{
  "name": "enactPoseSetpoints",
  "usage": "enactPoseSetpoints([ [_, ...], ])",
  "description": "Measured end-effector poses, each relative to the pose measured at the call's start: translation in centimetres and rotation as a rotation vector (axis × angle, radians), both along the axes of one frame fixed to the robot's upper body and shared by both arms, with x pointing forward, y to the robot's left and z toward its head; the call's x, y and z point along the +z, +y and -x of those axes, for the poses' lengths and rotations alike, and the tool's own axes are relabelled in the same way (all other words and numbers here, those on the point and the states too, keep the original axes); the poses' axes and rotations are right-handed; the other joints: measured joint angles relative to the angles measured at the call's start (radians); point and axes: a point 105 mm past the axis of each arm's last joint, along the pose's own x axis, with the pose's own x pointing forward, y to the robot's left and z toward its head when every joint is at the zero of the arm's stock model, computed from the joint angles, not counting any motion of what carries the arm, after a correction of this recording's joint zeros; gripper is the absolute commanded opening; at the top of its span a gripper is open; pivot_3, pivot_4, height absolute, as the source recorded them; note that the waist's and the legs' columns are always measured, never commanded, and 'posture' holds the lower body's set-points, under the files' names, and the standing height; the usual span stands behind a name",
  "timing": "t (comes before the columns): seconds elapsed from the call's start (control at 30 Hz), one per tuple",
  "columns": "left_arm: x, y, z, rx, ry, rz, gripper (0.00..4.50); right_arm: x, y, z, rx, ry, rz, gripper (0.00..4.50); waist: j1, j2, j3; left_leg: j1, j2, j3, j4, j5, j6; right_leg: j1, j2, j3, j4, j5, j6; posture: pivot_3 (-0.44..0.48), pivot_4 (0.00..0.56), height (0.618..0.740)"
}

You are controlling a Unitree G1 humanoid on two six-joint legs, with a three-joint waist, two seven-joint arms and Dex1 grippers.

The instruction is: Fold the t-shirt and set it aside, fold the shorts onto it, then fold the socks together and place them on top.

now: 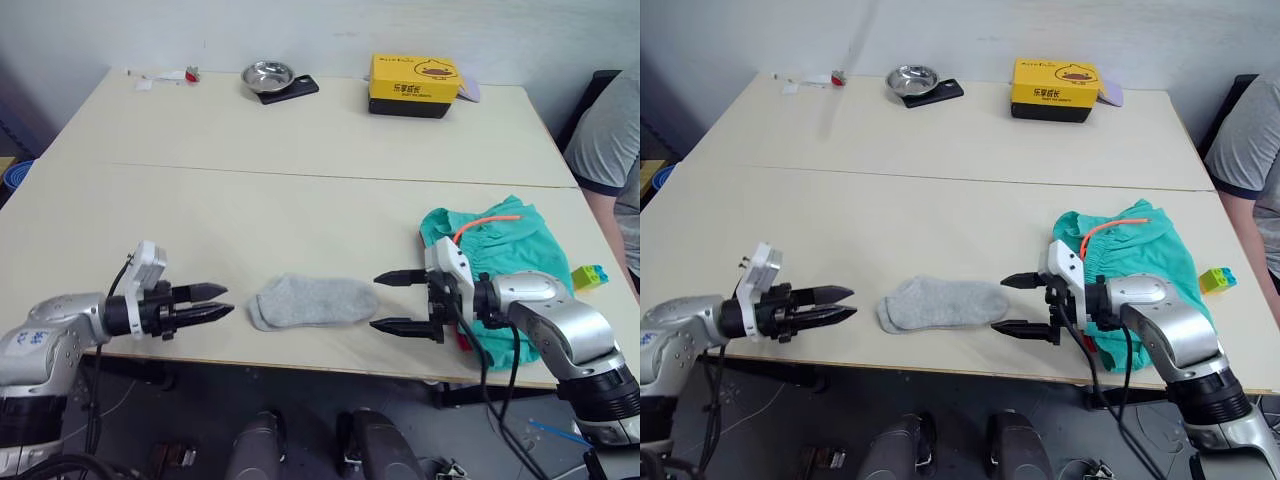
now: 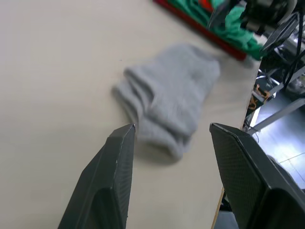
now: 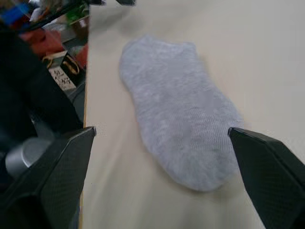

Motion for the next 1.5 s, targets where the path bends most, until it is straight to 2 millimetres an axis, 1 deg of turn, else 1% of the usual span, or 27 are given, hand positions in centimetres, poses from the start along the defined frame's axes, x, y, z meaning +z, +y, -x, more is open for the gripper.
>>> enactPoseSetpoints([
  [0.13, -0.9, -1.8, -1.1, -0.054, 0.006, -0.043, 2.62, -0.5, 0.6, -1.1, -0.120, 0.147, 0.040, 4.46, -0.003, 0.000, 0.000, -0.001, 0.000, 0.001, -0.003, 0.002, 0.003, -0.001, 0.000, 0.000, -0.002, 0.000, 0.000, 0.000, 0.150, 0.740],
  [0.2, -1.4, -2.8, -1.5, -0.085, 0.003, -0.060, 2.62, -0.6, 1.1, -1.3, -0.144, 0.189, 0.046, 4.46, -0.003, 0.000, 0.000, -0.002, 0.000, 0.002, -0.004, 0.002, 0.003, -0.003, 0.001, 0.000, -0.003, -0.001, 0.000, 0.000, 0.150, 0.740],
  [0.33, -2.0, -3.3, -1.7, -0.126, 0.003, -0.109, 2.62, -0.7, 1.2, -1.4, -0.165, 0.224, 0.073, 4.46, -0.003, 0.000, 0.000, -0.004, 0.000, 0.003, -0.004, 0.001, 0.003, -0.004, 0.002, 0.000, -0.003, -0.002, 0.001, 0.000, 0.150, 0.740],
  [0.4, -2.2, -3.3, -1.7, -0.129, 0.007, -0.112, 2.62, -0.8, 1.3, -1.4, -0.170, 0.235, 0.077, 4.46, -0.003, 0.000, 0.000, -0.004, 0.000, 0.003, -0.004, 0.001, 0.004, -0.004, 0.002, 0.000, -0.003, -0.002, 0.001, 0.000, 0.150, 0.740],
  [0.5, -2.5, -3.0, -1.7, -0.135, 0.007, -0.141, 2.01, -0.9, 1.6, -1.3, -0.166, 0.247, 0.073, 4.50, -0.002, 0.000, 0.000, -0.004, 0.000, 0.003, -0.003, 0.001, 0.004, -0.004, 0.002, 0.001, -0.002, -0.001, 0.002, 0.000, 0.150, 0.740],
  [0.57, -2.7, -3.1, -1.7, -0.140, 0.002, -0.154, 1.41, -1.0, 1.9, -1.2, -0.161, 0.255, 0.066, 4.50, -0.002, 0.000, 0.000, -0.004, 0.000, 0.003, -0.003, 0.001, 0.004, -0.004, 0.002, 0.001, -0.002, -0.001, 0.002, 0.000, 0.150, 0.740],
  [0.6, -2.7, -3.1, -1.7, -0.141, 0.001, -0.156, 1.01, -1.0, 2.0, -1.2, -0.160, 0.257, 0.065, 4.09, -0.002, 0.000, 0.000, -0.004, 0.000, 0.003, -0.003, 0.001, 0.004, -0.004, 0.002, 0.001, -0.002, -0.001, 0.003, 0.000, 0.150, 0.740],
  [0.63, -2.8, -3.1, -1.7, -0.142, -0.001, -0.158, 0.67, -1.1, 2.0, -1.2, -0.160, 0.257, 0.064, 3.84, -0.002, 0.000, 0.000, -0.004, 0.000, 0.003, -0.003, 0.001, 0.005, -0.004, 0.002, 0.001, -0.002, -0.001, 0.003, 0.000, 0.150, 0.740],
  [0.7, -2.8, -3.1, -1.7, -0.146, -0.008, -0.162, 0.04, -1.1, 2.1, -1.2, -0.160, 0.257, 0.062, 3.18, -0.002, 0.000, 0.000, -0.004, 0.000, 0.003, -0.003, 0.001, 0.004, -0.004, 0.002, 0.001, -0.002, -0.001, 0.003, 0.000, 0.150, 0.740],
  [0.93, -3.0, -3.5, -2.0, -0.149, -0.039, -0.153, 0.00, -0.9, 2.2, -1.4, -0.157, 0.239, 0.051, 0.68, -0.003, 0.000, 0.000, -0.004, 0.000, 0.004, -0.003, 0.001, 0.004, -0.004, 0.002, 0.001, -0.002, -0.001, 0.003, 0.000, 0.150, 0.740],
  [1.0, -3.0, -3.5, -2.0, -0.151, -0.038, -0.148, 0.00, -0.7, 2.3, -1.4, -0.152, 0.229, 0.045, 0.04, -0.002, 0.000, 0.000, -0.004, 0.000, 0.004, -0.003, 0.001, 0.004, -0.004, 0.002, 0.001, -0.002, -0.001, 0.003, 0.000, 0.150, 0.740],
  [1.1, -2.4, -3.4, -2.0, -0.147, -0.050, -0.116, 0.00, -0.2, 2.3, -1.5, -0.140, 0.203, 0.036, 0.04, -0.003, 0.000, 0.000, -0.004, 0.000, 0.004, -0.003, 0.001, 0.004, -0.004, 0.002, 0.001, -0.002, -0.001, 0.003, 0.000, 0.150, 0.740],
  [1.2, -1.2, -2.9, -2.2, -0.121, -0.083, -0.063, 0.00, 0.7, 2.3, -1.8, -0.126, 0.159, 0.029, 0.04, -0.003, 0.000, 0.000, -0.004, 0.000, 0.004, -0.003, 0.001, 0.004, -0.004, 0.002, 0.001, -0.002, -0.001, 0.003, 0.000, 0.150, 0.740],
  [1.3, -0.5, -2.6, -2.1, -0.103, -0.102, -0.026, 0.00, 1.4, 2.3, -2.1, -0.117, 0.120, 0.022, 0.04, -0.003, 0.000, 0.000, -0.004, 0.000, 0.004, -0.003, 0.001, 0.004, -0.004, 0.002, 0.001, -0.003, -0.001, 0.003, 0.000, 0.150, 0.740],
  [1.37, -0.7, -2.4, -1.7, -0.090, -0.097, -0.019, 0.00, 1.5, 2.3, -2.1, -0.113, 0.116, 0.021, 0.04, -0.003, 0.000, 0.000, -0.004, 0.000, 0.004, -0.004, 0.001, 0.004, -0.004, 0.002, 0.001, -0.003, -0.001, 0.003, 0.000, 0.150, 0.740],
  [1.5, -1.7, -1.8, -1.0, -0.050, -0.044, -0.013, 0.00, 1.5, 2.4, -2.0, -0.109, 0.125, 0.020, 0.04, -0.005, 0.000, 0.000, -0.004, 0.000, 0.004, -0.003, 0.001, 0.004, -0.004, 0.002, 0.001, -0.003, -0.001, 0.003, 0.000, 0.150, 0.740],
])
